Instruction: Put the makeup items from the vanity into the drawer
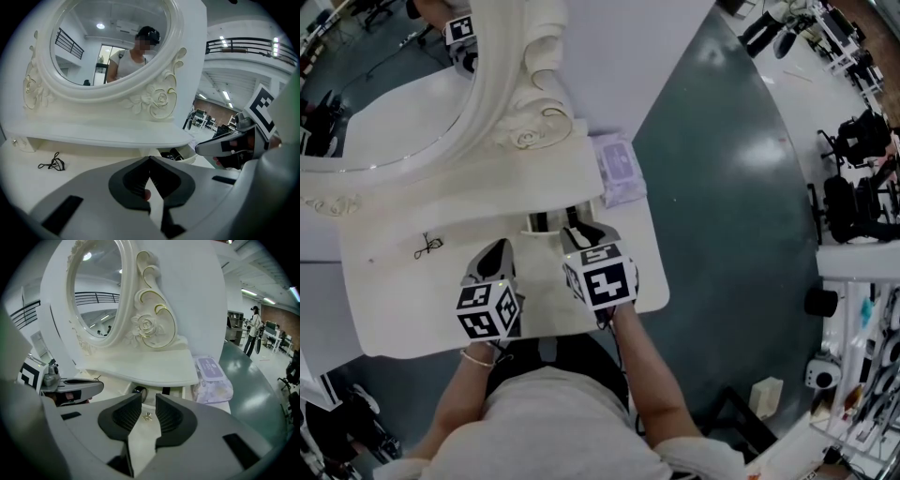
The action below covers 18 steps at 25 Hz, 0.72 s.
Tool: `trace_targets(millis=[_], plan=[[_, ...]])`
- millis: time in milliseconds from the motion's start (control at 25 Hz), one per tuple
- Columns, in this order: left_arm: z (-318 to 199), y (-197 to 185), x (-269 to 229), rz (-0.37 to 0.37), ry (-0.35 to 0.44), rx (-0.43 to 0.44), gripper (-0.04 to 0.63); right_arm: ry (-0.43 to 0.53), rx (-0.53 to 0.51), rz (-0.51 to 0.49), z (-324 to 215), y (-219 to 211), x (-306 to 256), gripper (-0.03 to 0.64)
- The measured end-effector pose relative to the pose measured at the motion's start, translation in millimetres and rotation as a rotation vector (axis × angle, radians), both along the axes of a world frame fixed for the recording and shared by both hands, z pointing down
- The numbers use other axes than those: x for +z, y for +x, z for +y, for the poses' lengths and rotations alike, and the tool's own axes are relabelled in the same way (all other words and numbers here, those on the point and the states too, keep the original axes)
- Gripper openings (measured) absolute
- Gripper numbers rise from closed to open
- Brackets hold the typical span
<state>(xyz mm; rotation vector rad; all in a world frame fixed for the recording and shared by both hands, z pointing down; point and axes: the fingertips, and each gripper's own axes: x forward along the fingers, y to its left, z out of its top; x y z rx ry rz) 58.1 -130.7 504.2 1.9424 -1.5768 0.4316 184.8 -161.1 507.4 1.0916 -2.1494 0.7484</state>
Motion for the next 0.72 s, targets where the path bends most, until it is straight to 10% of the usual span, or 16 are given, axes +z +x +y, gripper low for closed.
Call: trace_targets(millis=[720], plan=[[53.5, -79.7, -31.7, 0.012, 0.092, -0.062, 0.003, 0.146, 0.061, -0.162, 62.5, -99.5, -39.5, 0.031]])
